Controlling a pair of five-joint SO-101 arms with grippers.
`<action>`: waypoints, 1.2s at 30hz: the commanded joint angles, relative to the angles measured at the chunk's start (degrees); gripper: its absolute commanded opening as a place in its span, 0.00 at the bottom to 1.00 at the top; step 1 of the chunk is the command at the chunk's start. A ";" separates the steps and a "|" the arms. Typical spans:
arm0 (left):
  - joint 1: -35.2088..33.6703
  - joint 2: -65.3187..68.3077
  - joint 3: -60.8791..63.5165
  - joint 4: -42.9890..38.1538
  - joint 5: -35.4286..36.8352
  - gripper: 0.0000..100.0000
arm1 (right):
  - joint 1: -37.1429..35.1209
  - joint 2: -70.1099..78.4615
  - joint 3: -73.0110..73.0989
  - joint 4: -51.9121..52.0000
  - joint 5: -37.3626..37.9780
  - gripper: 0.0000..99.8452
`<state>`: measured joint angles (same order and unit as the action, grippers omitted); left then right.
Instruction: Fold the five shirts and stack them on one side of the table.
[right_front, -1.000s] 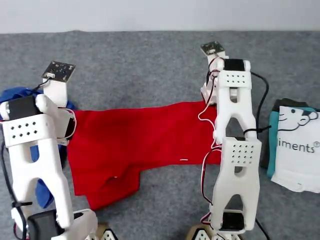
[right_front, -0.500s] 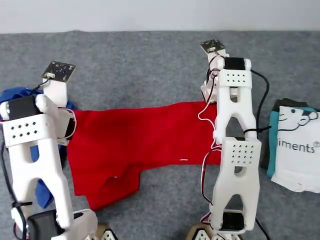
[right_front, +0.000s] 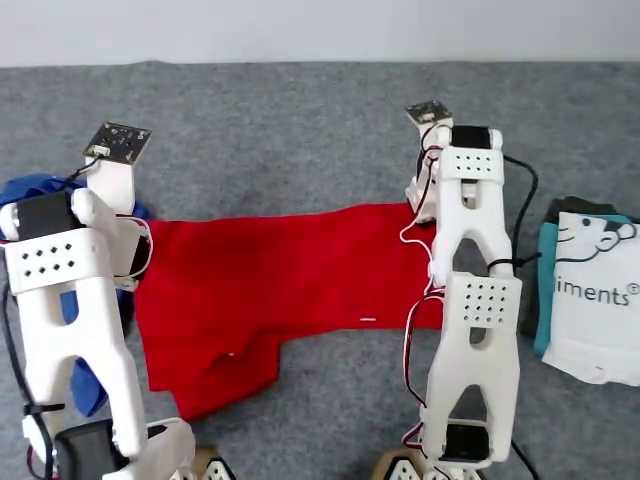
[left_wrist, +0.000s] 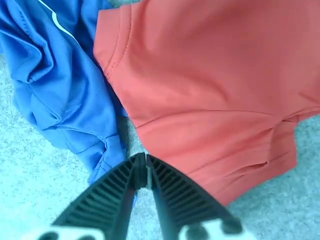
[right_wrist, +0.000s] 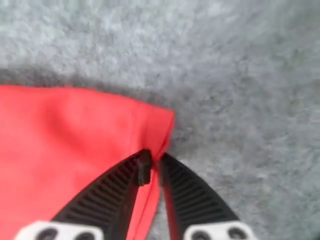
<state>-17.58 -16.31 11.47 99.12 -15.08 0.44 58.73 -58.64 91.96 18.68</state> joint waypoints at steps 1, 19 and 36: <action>-0.35 -2.02 -0.13 1.23 0.09 0.00 | -0.04 -0.84 -4.92 0.75 -0.09 0.02; -0.35 -2.02 -0.13 1.32 0.09 0.00 | 3.74 2.07 -9.49 -2.15 4.57 0.04; -26.46 -20.66 -0.13 1.14 -4.48 0.00 | -1.98 -17.71 -7.30 11.21 6.24 0.03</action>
<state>-34.55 -33.89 11.47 99.21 -16.22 1.14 50.90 -72.53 100.57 23.08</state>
